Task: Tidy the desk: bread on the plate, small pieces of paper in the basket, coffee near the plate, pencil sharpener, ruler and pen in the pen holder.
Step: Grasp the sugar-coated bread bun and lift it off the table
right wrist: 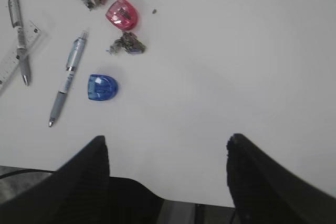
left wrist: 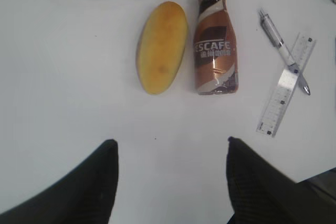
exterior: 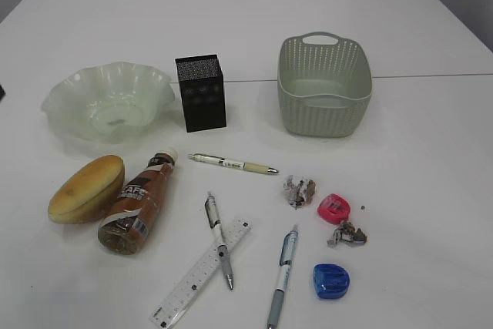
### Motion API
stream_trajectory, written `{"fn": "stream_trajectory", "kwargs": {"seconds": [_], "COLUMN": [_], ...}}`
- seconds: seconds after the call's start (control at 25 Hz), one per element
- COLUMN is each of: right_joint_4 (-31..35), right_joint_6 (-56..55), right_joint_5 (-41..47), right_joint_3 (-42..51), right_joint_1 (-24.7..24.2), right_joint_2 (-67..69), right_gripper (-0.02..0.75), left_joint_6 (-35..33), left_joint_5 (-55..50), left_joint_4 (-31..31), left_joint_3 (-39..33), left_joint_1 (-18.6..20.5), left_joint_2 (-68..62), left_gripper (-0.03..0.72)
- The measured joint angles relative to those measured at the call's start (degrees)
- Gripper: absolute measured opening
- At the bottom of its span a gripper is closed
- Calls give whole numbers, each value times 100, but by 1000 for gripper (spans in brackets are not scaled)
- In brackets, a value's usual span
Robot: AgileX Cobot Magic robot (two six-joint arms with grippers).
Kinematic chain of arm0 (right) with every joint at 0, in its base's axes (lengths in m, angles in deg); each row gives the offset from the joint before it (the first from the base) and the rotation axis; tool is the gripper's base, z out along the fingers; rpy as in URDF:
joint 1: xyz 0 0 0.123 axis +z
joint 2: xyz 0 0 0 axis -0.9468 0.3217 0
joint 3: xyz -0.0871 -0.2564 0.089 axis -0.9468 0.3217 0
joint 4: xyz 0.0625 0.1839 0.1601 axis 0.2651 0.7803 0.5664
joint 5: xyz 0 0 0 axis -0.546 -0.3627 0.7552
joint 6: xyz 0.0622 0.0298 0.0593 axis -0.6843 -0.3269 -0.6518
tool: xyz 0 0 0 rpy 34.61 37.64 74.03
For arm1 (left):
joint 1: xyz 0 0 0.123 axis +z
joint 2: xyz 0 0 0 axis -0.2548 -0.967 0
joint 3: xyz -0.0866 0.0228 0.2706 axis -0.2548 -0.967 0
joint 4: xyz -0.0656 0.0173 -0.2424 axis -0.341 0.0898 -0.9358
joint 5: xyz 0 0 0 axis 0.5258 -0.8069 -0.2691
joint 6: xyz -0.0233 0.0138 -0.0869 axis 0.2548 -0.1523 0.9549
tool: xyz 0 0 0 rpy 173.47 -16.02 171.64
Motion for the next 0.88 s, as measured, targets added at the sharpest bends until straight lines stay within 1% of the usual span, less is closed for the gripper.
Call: {"fn": "stream_trajectory", "kwargs": {"seconds": [0.16,0.32,0.52,0.68,0.88], "right_joint_4": [536,786,804,804,804], "right_joint_6": [140,305,305,305,305], "right_joint_5": [-11,-22,-33,-33,-33], "right_joint_3": [-526,-894,-1020,-1042,-1042], "right_joint_1": [0,0,0,0,-5], "right_joint_2": [861,1341,1581,1657,1659], "right_gripper": [512,512,512,512,512], "left_joint_6": [-62,-74,-74,-74,-74], "left_joint_5": [23,46,81,291,420], "left_joint_4": [220,274,343,365,388], "left_joint_3": [205,489,789,878,878], "left_joint_1": [-279,-289,-289,-289,-289], "left_joint_2": [-688,-1277,-2013,-2478,-2986], "left_gripper": [538,547,550,553,598]}}
